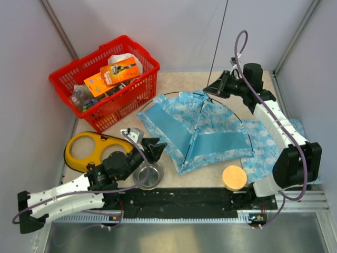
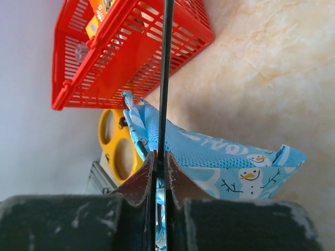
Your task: Set up the pet tent
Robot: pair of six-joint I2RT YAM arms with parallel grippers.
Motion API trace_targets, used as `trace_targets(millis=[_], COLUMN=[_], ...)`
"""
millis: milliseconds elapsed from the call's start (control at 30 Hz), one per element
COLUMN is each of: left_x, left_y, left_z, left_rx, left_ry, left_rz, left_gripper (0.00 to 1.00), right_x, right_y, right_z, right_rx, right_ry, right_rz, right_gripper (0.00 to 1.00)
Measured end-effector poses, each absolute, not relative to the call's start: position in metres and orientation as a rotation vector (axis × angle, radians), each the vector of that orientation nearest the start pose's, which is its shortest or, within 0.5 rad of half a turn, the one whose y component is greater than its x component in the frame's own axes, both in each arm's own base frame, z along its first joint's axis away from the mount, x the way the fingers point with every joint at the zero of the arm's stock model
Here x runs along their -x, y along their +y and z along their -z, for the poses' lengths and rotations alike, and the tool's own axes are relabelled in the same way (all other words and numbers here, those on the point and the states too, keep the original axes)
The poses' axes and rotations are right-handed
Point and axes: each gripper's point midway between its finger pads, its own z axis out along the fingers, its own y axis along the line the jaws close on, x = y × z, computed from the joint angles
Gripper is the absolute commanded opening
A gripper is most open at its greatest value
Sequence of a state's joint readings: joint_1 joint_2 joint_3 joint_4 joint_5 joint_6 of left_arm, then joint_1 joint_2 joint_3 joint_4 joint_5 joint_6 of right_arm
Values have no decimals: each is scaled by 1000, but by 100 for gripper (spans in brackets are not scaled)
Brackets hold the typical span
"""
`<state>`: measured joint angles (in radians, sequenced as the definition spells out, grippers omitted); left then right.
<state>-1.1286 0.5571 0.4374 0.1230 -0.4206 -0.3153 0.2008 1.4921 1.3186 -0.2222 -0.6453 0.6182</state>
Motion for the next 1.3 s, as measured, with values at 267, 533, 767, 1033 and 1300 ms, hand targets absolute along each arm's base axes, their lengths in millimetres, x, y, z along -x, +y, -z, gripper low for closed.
trace_targets(millis=[267, 533, 767, 1033, 1300], left_x=[-173, -175, -179, -181, -184], left_y=[-222, -204, -198, -195, -192], left_z=[-272, -280, -275, -275, -275], left_rx=[-300, -248, -230, -206, -185], left_ry=[1572, 1565, 1583, 1585, 1587], left_rz=[805, 767, 726, 708, 694], left_gripper=[49, 50, 50, 50, 51], right_x=[-386, -380, -383, -388, -391], right_y=[198, 159, 110, 64, 41], right_z=[-302, -339, -340, -288, -252], right_rx=[-152, -275, -485, -874, -1167], right_ry=[2067, 1984, 1913, 1839, 1729], right_rz=[-1145, -895, -630, -441, -375], right_gripper=[0, 0, 0, 0, 14])
